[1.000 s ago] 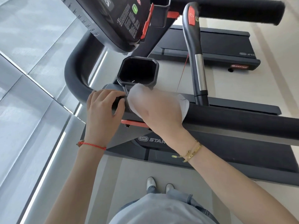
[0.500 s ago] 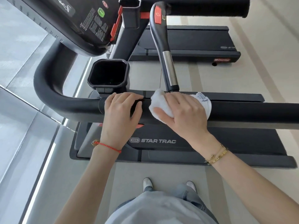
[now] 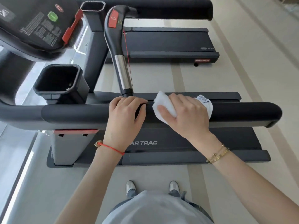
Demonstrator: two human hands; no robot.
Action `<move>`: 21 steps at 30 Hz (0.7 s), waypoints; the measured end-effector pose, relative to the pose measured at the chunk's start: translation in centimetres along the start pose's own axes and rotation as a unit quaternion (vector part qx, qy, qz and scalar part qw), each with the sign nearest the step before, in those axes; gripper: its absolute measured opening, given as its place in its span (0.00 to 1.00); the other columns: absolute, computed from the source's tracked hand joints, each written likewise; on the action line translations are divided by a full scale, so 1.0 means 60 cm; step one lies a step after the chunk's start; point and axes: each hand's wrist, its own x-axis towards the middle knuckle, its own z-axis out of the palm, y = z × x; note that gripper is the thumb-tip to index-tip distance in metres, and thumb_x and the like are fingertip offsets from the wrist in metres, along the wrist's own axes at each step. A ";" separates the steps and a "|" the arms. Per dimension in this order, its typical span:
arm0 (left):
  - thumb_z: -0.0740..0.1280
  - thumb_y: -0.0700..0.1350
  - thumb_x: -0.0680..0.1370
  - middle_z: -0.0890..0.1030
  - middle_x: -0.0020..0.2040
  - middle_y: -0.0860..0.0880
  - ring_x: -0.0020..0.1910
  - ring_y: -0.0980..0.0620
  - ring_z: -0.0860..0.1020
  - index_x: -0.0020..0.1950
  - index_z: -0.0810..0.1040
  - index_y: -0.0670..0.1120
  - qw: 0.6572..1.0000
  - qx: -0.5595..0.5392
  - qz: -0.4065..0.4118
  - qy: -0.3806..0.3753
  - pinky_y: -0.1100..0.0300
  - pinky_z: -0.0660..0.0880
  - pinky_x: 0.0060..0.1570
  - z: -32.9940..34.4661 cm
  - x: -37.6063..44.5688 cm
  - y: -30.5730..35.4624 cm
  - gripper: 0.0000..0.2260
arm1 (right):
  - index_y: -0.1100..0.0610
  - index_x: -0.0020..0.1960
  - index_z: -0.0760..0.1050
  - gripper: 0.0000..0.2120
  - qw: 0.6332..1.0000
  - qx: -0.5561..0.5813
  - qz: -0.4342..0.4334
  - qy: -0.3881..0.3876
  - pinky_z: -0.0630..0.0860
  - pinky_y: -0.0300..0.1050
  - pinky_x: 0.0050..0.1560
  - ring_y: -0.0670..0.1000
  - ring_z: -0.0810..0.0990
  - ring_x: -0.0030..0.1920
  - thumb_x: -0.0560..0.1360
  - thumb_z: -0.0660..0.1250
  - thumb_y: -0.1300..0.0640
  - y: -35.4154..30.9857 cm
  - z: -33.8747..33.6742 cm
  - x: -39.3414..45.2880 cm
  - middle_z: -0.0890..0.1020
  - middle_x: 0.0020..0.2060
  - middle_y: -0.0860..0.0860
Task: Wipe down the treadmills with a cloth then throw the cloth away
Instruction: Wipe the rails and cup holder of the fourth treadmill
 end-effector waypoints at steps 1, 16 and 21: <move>0.63 0.43 0.81 0.83 0.50 0.53 0.49 0.51 0.79 0.55 0.82 0.48 1.000 -0.001 0.002 0.000 0.49 0.65 0.67 0.008 0.003 0.014 0.08 | 0.54 0.38 0.69 0.20 1.000 -0.001 0.001 -0.001 0.57 0.42 0.36 0.52 0.66 0.29 0.79 0.58 0.40 0.015 -0.004 -0.004 0.69 0.28 0.50; 0.63 0.44 0.81 0.83 0.49 0.54 0.46 0.51 0.79 0.54 0.82 0.48 1.000 -0.001 0.012 -0.001 0.52 0.66 0.65 0.123 0.031 0.186 0.08 | 0.56 0.37 0.71 0.18 0.999 -0.010 0.047 -0.025 0.64 0.45 0.34 0.53 0.71 0.30 0.78 0.60 0.43 0.253 -0.081 -0.060 0.73 0.28 0.50; 0.62 0.46 0.81 0.83 0.50 0.53 0.48 0.50 0.79 0.56 0.81 0.48 1.000 0.012 0.012 -0.014 0.53 0.65 0.65 0.154 0.038 0.241 0.09 | 0.57 0.40 0.74 0.19 0.998 0.007 0.053 -0.021 0.68 0.47 0.37 0.54 0.72 0.33 0.79 0.59 0.43 0.322 -0.098 -0.082 0.75 0.31 0.51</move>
